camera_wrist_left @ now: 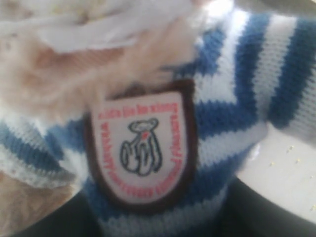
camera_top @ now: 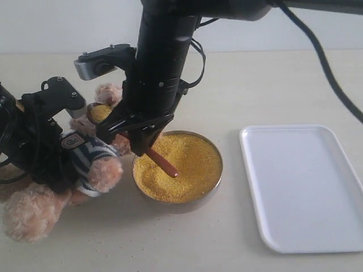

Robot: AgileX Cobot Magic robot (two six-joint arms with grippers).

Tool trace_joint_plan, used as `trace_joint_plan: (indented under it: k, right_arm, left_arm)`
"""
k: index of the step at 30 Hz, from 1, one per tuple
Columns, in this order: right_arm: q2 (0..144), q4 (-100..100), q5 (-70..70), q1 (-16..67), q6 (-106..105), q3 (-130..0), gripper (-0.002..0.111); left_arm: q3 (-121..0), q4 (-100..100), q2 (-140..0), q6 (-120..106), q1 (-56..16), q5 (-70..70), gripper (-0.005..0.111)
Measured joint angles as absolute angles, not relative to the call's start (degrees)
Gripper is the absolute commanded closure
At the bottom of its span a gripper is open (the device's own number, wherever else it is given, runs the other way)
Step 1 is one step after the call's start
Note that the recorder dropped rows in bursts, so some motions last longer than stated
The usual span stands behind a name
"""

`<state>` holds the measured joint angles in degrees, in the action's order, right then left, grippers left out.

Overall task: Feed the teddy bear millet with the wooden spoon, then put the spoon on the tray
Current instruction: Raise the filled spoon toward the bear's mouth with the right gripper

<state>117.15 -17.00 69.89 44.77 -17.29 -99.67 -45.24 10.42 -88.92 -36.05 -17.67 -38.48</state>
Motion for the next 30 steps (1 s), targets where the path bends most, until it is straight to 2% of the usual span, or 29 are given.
trace_joint_plan:
  k: [10, 20, 30]
  right_arm:
    - [121.3, -18.1, 69.8, 45.0, -15.5, -104.3, 0.109]
    - [121.7, -33.6, 69.9, 37.9, -17.5, -104.4, 0.109]
    - [121.7, -36.3, 69.9, 37.3, -17.8, -104.4, 0.109]
  left_arm:
    - [-45.2, 10.4, -88.9, -36.1, -17.7, -38.5, 0.103]
    - [-45.2, 7.7, -88.9, -34.6, -17.8, -38.5, 0.103]
    - [-45.2, 5.0, -88.9, -32.6, -17.8, -36.4, 0.103]
